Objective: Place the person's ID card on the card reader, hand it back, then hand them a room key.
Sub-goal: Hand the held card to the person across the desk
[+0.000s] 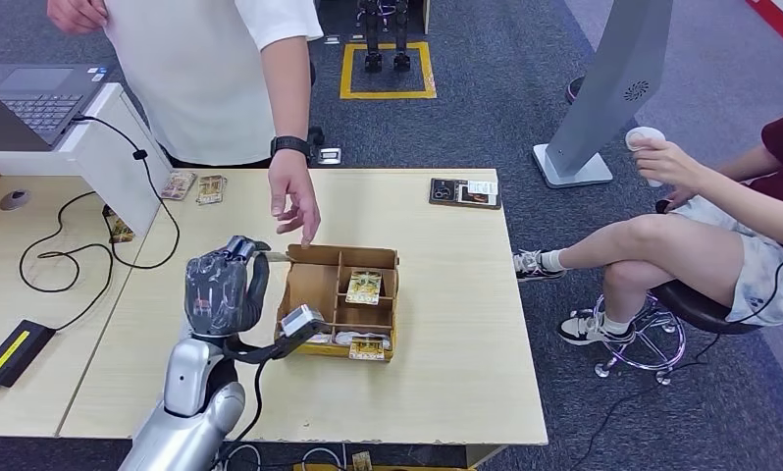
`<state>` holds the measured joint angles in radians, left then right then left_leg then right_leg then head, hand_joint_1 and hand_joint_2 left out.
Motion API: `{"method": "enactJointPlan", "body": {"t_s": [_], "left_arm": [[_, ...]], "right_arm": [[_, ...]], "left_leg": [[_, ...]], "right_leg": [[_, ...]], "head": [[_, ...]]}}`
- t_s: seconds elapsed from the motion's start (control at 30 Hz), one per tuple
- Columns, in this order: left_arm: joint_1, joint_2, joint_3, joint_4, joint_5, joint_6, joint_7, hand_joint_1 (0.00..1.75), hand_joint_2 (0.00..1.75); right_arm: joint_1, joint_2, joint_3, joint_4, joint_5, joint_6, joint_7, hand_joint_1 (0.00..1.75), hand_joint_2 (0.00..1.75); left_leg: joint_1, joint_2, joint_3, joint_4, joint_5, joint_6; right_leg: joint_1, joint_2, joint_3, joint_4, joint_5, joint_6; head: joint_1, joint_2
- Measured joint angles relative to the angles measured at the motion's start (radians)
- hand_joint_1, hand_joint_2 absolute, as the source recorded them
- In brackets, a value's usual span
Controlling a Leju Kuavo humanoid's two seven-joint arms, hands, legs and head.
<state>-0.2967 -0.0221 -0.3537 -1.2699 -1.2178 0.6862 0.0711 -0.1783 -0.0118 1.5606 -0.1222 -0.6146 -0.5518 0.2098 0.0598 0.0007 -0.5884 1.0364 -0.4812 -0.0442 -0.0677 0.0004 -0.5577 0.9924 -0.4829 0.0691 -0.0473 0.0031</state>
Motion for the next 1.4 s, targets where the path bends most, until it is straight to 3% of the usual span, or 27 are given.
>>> {"method": "enactJointPlan", "body": {"t_s": [0.43,0.67,0.8,1.1,1.4], "left_arm": [[-0.102,0.021,0.018,0.019,0.052,-0.011,0.025,1.75,1.75],[-0.17,0.001,0.031,0.047,0.138,-0.011,0.017,1.75,1.75],[-0.194,-0.009,0.031,0.056,0.143,-0.014,0.012,0.0,1.75],[-0.22,-0.021,0.03,0.056,0.179,-0.037,0.007,0.0,1.75],[-0.184,-0.014,0.027,-0.018,0.23,-0.05,-0.023,0.0,1.75]], "right_arm": [[-0.009,0.0,0.0,-0.003,0.012,0.007,0.008,0.0,1.75],[-0.012,0.0,0.0,-0.003,0.029,0.009,0.018,0.0,1.75],[-0.014,0.0,0.0,-0.004,0.05,0.015,0.033,0.0,1.75],[-0.014,0.0,0.0,-0.009,0.047,0.015,0.03,0.0,1.75],[-0.007,0.0,0.0,-0.011,0.029,0.007,0.017,0.0,1.75]], "left_leg": [[0.0,0.0,0.0,0.0,0.0,0.0],[0.0,0.0,0.0,0.0,0.001,0.0],[0.0,0.0,0.0,0.0,0.001,0.0],[0.0,0.0,0.0,0.0,0.001,0.0],[0.0,0.0,0.0,0.0,0.0,0.0]], "right_leg": [[0.0,0.0,0.0,0.0,0.0,0.0],[0.0,0.0,0.0,0.0,0.0,0.0],[0.0,0.0,0.0,0.0,0.0,0.0],[0.0,0.0,0.0,0.0,0.0,0.0],[0.0,0.0,0.0,0.0,0.0,0.0]], "head": [[0.0,0.0],[0.0,0.0],[0.0,0.0],[0.0,0.0],[0.0,0.0]]}}
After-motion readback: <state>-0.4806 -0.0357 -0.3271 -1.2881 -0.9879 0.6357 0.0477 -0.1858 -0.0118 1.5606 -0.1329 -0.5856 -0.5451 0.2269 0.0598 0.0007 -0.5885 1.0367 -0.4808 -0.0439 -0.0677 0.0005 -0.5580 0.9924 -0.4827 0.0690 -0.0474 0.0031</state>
